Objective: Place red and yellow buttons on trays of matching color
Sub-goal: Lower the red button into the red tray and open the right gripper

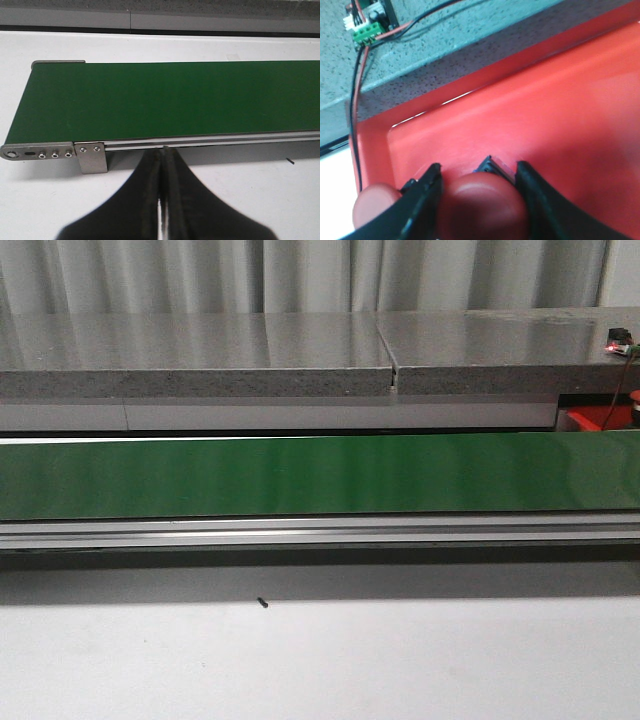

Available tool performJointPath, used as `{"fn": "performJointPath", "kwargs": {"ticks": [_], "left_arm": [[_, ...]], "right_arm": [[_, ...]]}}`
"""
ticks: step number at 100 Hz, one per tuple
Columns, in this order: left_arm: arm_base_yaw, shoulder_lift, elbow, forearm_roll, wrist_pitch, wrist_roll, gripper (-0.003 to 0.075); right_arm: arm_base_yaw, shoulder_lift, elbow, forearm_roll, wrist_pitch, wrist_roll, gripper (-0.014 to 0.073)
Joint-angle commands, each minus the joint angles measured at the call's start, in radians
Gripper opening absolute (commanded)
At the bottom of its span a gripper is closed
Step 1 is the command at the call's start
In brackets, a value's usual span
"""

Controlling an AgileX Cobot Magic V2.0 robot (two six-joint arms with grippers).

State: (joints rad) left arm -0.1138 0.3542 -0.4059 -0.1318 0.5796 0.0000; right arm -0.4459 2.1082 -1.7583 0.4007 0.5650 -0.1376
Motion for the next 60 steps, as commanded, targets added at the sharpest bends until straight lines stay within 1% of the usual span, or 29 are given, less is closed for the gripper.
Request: {"fn": "performJointPath", "kwargs": {"ticks": [1, 50, 55, 60], "left_arm": [[0.000, 0.007, -0.026, -0.014, -0.077, 0.000, -0.0020], [0.000, 0.007, -0.026, -0.014, -0.077, 0.000, -0.0020], [0.000, 0.007, -0.026, -0.014, -0.077, 0.000, -0.0020], [0.000, 0.007, -0.026, -0.014, -0.077, 0.000, -0.0020]], "right_arm": [[0.011, -0.038, -0.039, 0.024, -0.090, -0.003, 0.0142], [0.019, 0.027, -0.043, 0.023, -0.106, -0.004, 0.0142], [0.019, 0.027, -0.043, 0.023, -0.106, -0.005, 0.0148], [0.019, 0.027, -0.043, 0.023, -0.106, -0.020, 0.0174]]}}
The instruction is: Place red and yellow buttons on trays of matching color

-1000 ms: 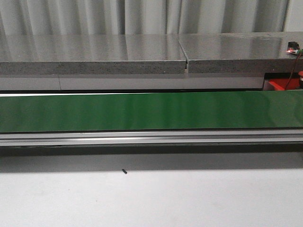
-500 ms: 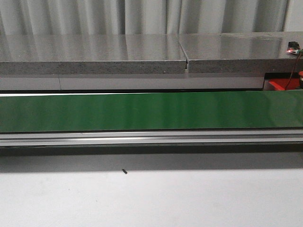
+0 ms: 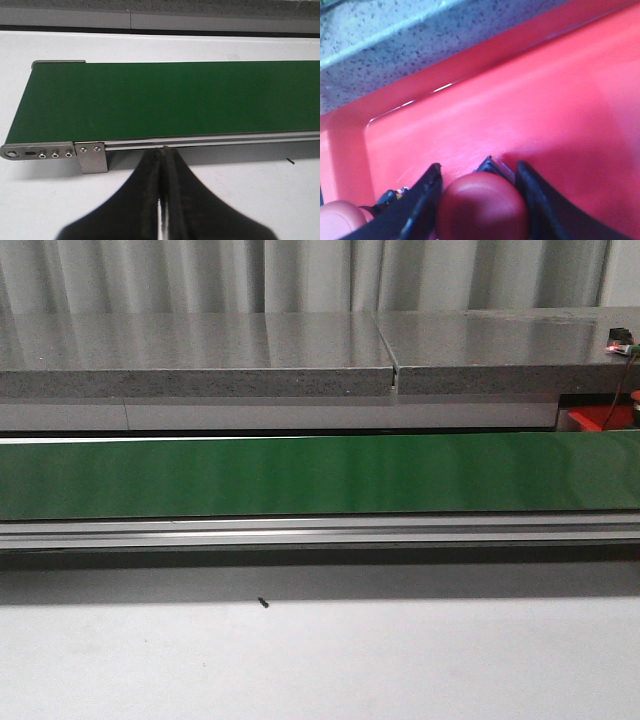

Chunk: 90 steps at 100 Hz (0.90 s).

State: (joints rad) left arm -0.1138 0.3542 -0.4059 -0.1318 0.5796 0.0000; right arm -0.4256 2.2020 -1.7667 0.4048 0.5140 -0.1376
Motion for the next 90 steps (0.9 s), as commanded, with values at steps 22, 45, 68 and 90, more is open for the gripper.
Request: {"fn": "performJointPath", "kwargs": {"ticks": [22, 45, 68, 90], "left_arm": [[0.000, 0.007, -0.026, -0.014, -0.077, 0.000, -0.0020], [0.000, 0.007, -0.026, -0.014, -0.077, 0.000, -0.0020], [0.000, 0.007, -0.026, -0.014, -0.077, 0.000, -0.0020], [0.000, 0.007, -0.026, -0.014, -0.077, 0.000, -0.0020]], "right_arm": [[-0.002, -0.069, -0.035, 0.019, -0.062, -0.049, 0.0552], [-0.002, -0.079, -0.038, 0.019, -0.079, -0.049, 0.0582], [-0.002, -0.127, -0.038, 0.019, -0.088, -0.057, 0.0582], [0.000, -0.213, -0.029, 0.016, -0.075, -0.102, 0.0582]]}}
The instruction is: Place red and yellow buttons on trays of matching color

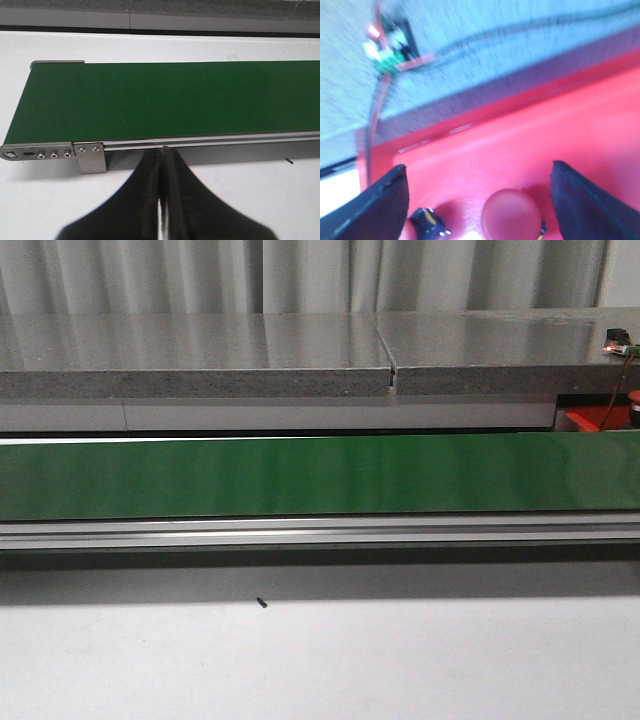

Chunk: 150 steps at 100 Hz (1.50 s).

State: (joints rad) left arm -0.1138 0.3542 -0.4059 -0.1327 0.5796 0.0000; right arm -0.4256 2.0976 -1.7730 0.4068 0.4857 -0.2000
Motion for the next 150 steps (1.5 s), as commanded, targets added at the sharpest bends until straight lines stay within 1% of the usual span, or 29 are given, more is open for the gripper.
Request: {"fn": "performJointPath", "kwargs": {"ticks": [1, 5, 10, 17, 19, 24, 25, 26, 29, 31, 36, 43, 45, 78, 100, 121, 150], "left_arm": [[0.000, 0.007, -0.026, -0.014, -0.077, 0.000, -0.0020], [0.000, 0.007, -0.026, -0.014, -0.077, 0.000, -0.0020], [0.000, 0.007, -0.026, -0.014, -0.077, 0.000, -0.0020], [0.000, 0.007, -0.026, -0.014, -0.077, 0.000, -0.0020], [0.000, 0.007, -0.026, -0.014, -0.077, 0.000, -0.0020], [0.000, 0.007, -0.026, -0.014, -0.077, 0.000, -0.0020], [0.000, 0.007, -0.026, -0.014, -0.077, 0.000, -0.0020], [0.000, 0.007, -0.026, -0.014, -0.077, 0.000, -0.0020], [0.000, 0.007, -0.026, -0.014, -0.077, 0.000, -0.0020], [0.000, 0.007, -0.026, -0.014, -0.077, 0.000, -0.0020], [0.000, 0.007, -0.026, -0.014, -0.077, 0.000, -0.0020], [0.000, 0.007, -0.026, -0.014, -0.077, 0.000, -0.0020], [0.000, 0.007, -0.026, -0.014, -0.077, 0.000, -0.0020], [0.000, 0.007, -0.026, -0.014, -0.077, 0.000, -0.0020], [0.000, 0.007, -0.026, -0.014, -0.077, 0.000, -0.0020], [0.000, 0.007, -0.026, -0.014, -0.077, 0.000, -0.0020], [0.000, 0.007, -0.026, -0.014, -0.077, 0.000, -0.0020]], "right_arm": [[0.001, -0.115, -0.022, 0.013, -0.045, -0.042, 0.0581], [0.004, -0.134, -0.011, 0.013, -0.045, -0.059, 0.0573], [0.008, -0.165, 0.009, 0.011, -0.048, -0.074, 0.0540], [0.019, -0.215, 0.044, 0.010, -0.055, -0.075, 0.0445], [0.020, -0.233, 0.059, 0.009, -0.058, -0.075, 0.0394], [0.030, -0.262, 0.082, 0.009, -0.060, -0.075, 0.0308], [0.032, -0.276, 0.090, 0.009, -0.063, -0.075, 0.0262], [0.033, -0.276, 0.094, 0.009, -0.063, -0.075, 0.0262], [0.039, -0.300, 0.113, 0.009, -0.067, -0.075, 0.0187], [0.044, -0.310, 0.127, 0.009, -0.070, -0.075, 0.0157], [0.057, -0.349, 0.161, 0.009, -0.080, -0.075, 0.0049], [0.078, -0.398, 0.209, 0.008, -0.085, -0.075, -0.0057], [0.086, -0.412, 0.229, 0.008, -0.085, -0.075, -0.0073], [0.180, -0.665, 0.507, -0.008, -0.140, -0.094, -0.0067], [0.245, -0.831, 0.678, -0.008, -0.146, -0.107, -0.0067], [0.300, -0.966, 0.787, -0.007, -0.169, -0.107, -0.0067], [0.309, -1.107, 0.875, -0.028, -0.183, -0.111, -0.0067]]}}
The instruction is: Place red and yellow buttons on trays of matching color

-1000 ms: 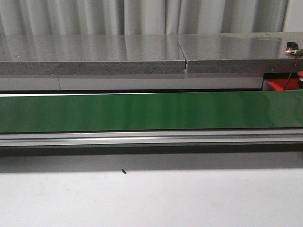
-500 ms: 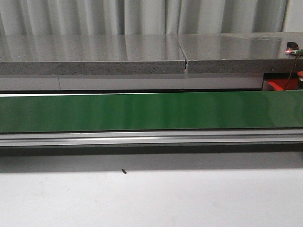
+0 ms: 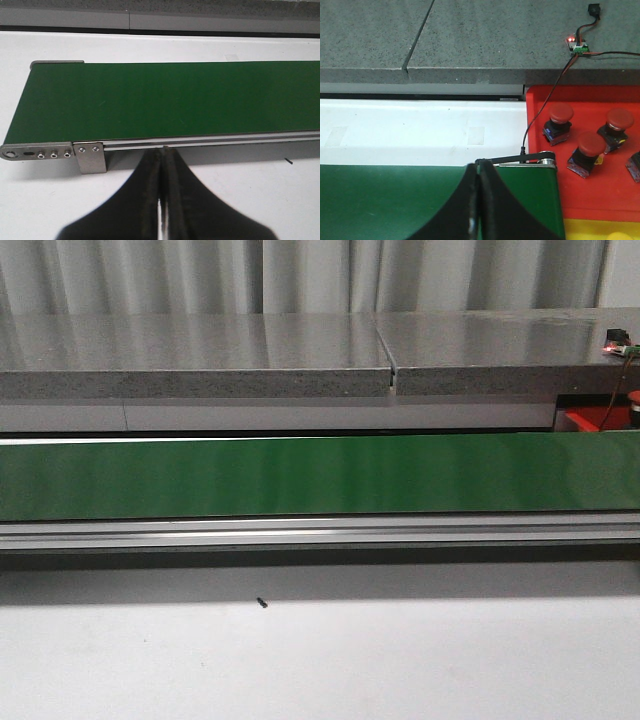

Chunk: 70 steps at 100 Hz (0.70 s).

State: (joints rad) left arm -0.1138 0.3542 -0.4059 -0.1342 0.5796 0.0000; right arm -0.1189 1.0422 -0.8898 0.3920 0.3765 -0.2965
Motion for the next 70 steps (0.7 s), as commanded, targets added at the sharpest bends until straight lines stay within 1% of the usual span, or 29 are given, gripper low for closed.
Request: {"fn": "performJointPath", "kwargs": {"ticks": [1, 11, 26, 36, 61, 70], "left_arm": [[0.000, 0.007, -0.026, -0.012, -0.077, 0.000, -0.0020], [0.000, 0.007, -0.026, -0.012, -0.077, 0.000, -0.0020], [0.000, 0.007, -0.026, -0.012, -0.077, 0.000, -0.0020], [0.000, 0.007, -0.026, -0.012, -0.077, 0.000, -0.0020], [0.000, 0.007, -0.026, -0.012, -0.077, 0.000, -0.0020], [0.000, 0.007, -0.026, -0.012, -0.077, 0.000, -0.0020]], "right_arm": [[0.002, -0.057, -0.004, -0.014, -0.074, -0.015, -0.0067], [0.002, -0.102, 0.024, -0.012, -0.064, -0.015, -0.0067], [0.002, -0.162, 0.037, -0.018, 0.022, -0.065, -0.0066], [0.002, -0.197, 0.037, -0.018, 0.071, -0.069, -0.0066], [0.002, -0.253, 0.038, -0.018, 0.076, -0.070, -0.0066], [0.002, -0.279, 0.066, -0.017, 0.053, -0.070, -0.0066]]}}
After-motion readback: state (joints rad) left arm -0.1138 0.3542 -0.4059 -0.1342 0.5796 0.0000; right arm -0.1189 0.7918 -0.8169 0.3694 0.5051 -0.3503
